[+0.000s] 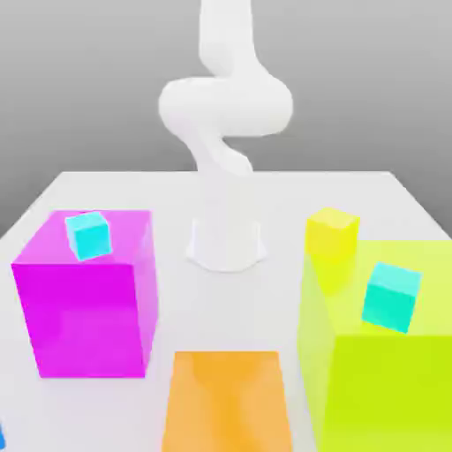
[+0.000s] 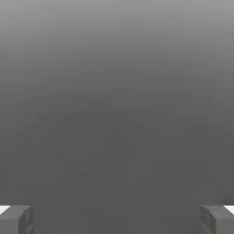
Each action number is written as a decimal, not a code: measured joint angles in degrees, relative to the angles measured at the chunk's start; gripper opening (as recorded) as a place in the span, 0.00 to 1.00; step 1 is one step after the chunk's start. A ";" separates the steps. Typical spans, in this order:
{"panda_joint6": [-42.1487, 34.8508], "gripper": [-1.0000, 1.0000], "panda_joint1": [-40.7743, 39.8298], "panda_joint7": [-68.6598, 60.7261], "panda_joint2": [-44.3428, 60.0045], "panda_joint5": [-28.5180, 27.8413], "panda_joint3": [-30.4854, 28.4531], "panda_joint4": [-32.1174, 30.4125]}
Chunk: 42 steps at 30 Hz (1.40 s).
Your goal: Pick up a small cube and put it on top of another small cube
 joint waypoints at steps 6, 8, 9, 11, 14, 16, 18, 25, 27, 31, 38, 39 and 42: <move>2.54 0.50 2.18 -12.30 12.50 1.07 -7.49 1.86; 3.38 0.50 2.73 -16.68 16.55 1.96 -9.96 2.46; 3.77 0.50 2.68 -19.01 18.61 2.62 -10.92 2.76; 4.60 0.50 2.92 -23.76 22.73 4.01 -13.18 3.36; 5.78 0.50 2.92 -31.19 29.03 6.58 -16.24 4.28; 6.51 0.50 2.61 -36.32 33.32 8.55 -17.96 4.91; 7.21 0.50 1.40 -41.57 37.67 10.70 -19.16 5.55; 9.67 0.50 -4.79 -58.82 52.66 16.66 -19.38 7.79; 10.49 0.50 -6.90 -63.18 56.76 17.54 -19.06 8.39; 12.35 0.50 -11.28 -71.07 64.68 18.04 -18.37 9.53; 18.98 0.00 -16.49 -77.49 76.37 21.41 -14.34 12.13; 18.97 0.00 -16.49 -77.49 76.37 21.41 -14.34 12.13; 18.83 0.00 -16.49 -77.50 76.36 21.43 -14.34 12.13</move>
